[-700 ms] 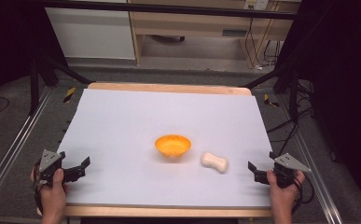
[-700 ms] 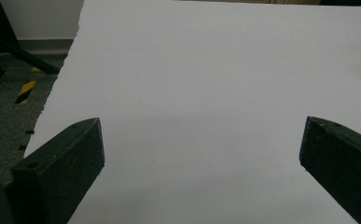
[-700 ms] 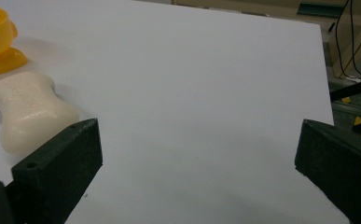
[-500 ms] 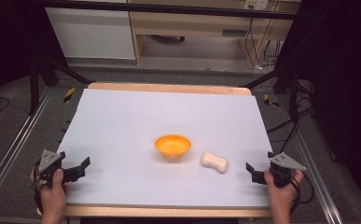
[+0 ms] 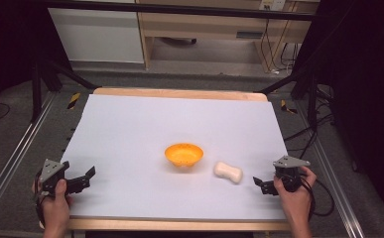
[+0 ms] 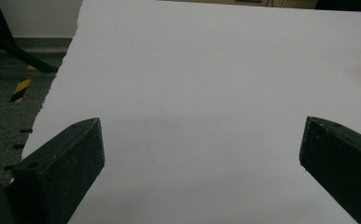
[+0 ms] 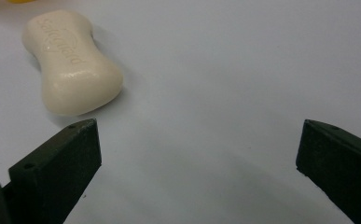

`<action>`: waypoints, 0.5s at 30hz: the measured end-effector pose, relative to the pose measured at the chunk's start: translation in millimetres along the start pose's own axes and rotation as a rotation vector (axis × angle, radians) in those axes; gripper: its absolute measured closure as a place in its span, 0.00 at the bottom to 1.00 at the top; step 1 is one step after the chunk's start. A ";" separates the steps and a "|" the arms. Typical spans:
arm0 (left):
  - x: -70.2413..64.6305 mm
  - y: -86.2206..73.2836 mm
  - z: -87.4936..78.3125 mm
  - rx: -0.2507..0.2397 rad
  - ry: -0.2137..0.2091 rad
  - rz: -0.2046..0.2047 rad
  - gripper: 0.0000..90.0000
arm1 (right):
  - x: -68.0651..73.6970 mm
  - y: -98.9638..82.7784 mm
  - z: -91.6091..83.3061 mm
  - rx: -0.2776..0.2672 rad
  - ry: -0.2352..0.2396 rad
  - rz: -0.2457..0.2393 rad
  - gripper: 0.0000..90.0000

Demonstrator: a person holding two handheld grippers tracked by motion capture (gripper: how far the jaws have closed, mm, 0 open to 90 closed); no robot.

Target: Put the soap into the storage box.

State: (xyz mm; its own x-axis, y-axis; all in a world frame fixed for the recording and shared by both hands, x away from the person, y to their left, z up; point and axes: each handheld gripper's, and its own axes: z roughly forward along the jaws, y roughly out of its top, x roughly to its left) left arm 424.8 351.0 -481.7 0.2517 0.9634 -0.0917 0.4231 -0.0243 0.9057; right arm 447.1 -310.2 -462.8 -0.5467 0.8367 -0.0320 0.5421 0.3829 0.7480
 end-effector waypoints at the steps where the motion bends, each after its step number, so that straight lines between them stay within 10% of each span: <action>1: 0.2 0.1 0.0 0.001 -0.001 0.002 0.00 | 0.0 0.0 0.0 0.000 0.000 0.000 0.01; 7: 0.5 0.0 -0.1 0.000 -0.005 -0.004 0.00 | 6.2 11.5 9.4 0.090 0.119 -0.019 0.01; 15: -0.1 0.0 0.2 0.002 -0.006 0.001 0.00 | 8.3 19.0 18.1 0.126 0.152 -0.043 0.01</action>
State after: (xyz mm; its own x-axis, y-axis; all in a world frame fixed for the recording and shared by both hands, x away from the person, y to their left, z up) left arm 425.0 350.8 -481.8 0.2571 0.9619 -0.0928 0.4242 -0.0260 0.9052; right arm 464.4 -288.9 -460.9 -0.6560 0.7534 0.0453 0.5865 0.4711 0.6589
